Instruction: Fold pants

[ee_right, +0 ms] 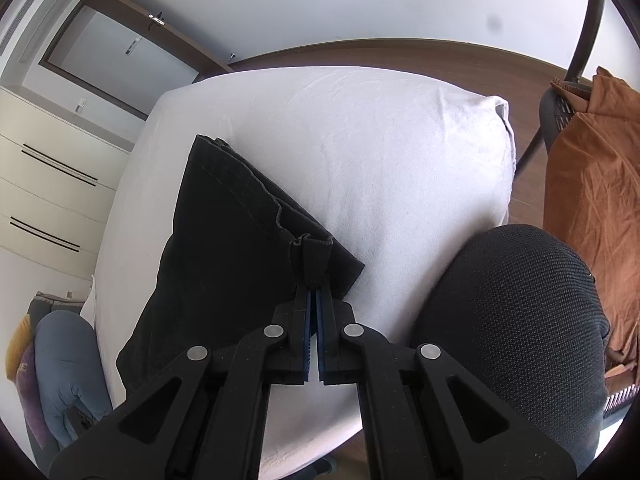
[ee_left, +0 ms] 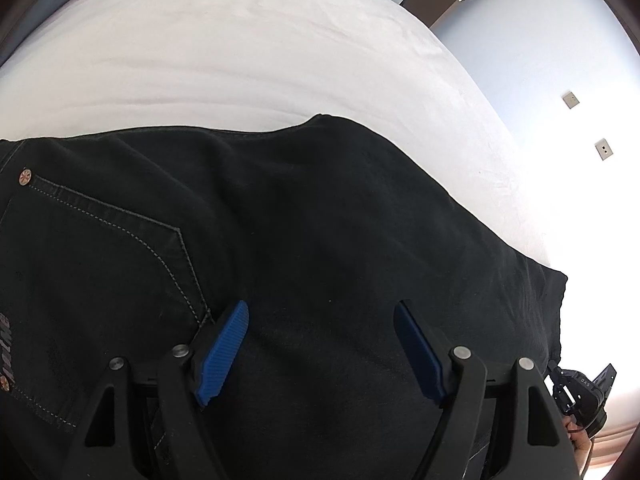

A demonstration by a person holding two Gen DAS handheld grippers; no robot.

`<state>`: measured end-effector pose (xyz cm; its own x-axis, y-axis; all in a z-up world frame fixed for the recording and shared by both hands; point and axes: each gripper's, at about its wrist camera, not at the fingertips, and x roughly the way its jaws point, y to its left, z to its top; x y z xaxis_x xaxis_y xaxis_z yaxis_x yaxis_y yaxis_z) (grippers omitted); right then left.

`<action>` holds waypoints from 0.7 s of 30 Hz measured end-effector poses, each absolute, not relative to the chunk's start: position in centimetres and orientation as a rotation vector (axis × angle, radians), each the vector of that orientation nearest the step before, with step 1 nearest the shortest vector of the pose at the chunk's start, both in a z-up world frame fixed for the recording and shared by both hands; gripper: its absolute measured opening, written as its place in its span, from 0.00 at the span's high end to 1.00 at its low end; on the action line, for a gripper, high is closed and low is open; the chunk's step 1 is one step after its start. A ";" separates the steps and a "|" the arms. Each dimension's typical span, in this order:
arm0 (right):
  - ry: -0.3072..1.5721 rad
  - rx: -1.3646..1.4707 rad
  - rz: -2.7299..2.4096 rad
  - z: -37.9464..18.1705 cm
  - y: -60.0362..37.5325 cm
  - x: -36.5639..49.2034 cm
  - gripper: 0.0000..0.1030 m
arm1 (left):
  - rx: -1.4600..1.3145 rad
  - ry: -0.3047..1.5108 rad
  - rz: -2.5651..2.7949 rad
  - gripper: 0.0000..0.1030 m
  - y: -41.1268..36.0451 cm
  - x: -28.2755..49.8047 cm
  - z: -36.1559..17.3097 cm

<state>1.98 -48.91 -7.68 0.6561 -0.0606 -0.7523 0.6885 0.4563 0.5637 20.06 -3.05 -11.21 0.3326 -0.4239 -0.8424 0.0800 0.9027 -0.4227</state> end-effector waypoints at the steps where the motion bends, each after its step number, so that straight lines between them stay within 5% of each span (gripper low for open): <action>1: 0.742 0.997 -0.511 -7.8 -48.9 2.2 1.00 | -0.332 1.187 -0.341 0.22 -3.1 20.0 -11.3; 3: 0.771 0.990 -0.484 -8.1 -49.2 2.7 1.00 | -0.327 1.178 -0.348 0.19 -3.1 20.0 -11.3; 6: 0.788 0.928 -0.523 -6.1 -49.5 2.5 0.78 | -0.319 1.172 -0.351 0.16 -3.4 20.0 -11.4; 8: 0.744 0.820 -0.662 -3.3 -50.1 1.4 0.30 | -0.324 1.167 -0.357 0.14 -3.1 20.0 -11.4; 11: 0.643 0.785 -0.658 0.6 -50.5 1.0 0.31 | -0.327 1.157 -0.368 0.11 -3.3 19.9 -11.5; 15: 0.697 0.704 -0.262 2.9 -45.4 8.3 0.44 | -0.294 1.147 -0.364 0.10 -3.9 19.5 -11.6; 18: 0.855 0.712 0.014 -0.4 -39.6 14.8 0.66 | -0.282 1.146 -0.361 0.10 -4.1 19.5 -11.7; 21: 1.036 0.785 0.110 -6.1 -37.0 18.2 0.69 | -0.279 1.152 -0.372 0.10 -4.0 19.6 -11.7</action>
<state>18.16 -36.98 -6.13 0.5304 0.4334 -0.7286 0.2706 0.7279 0.6300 19.60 -4.01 -11.75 0.3564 -0.4249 -0.8321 0.1423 0.9049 -0.4011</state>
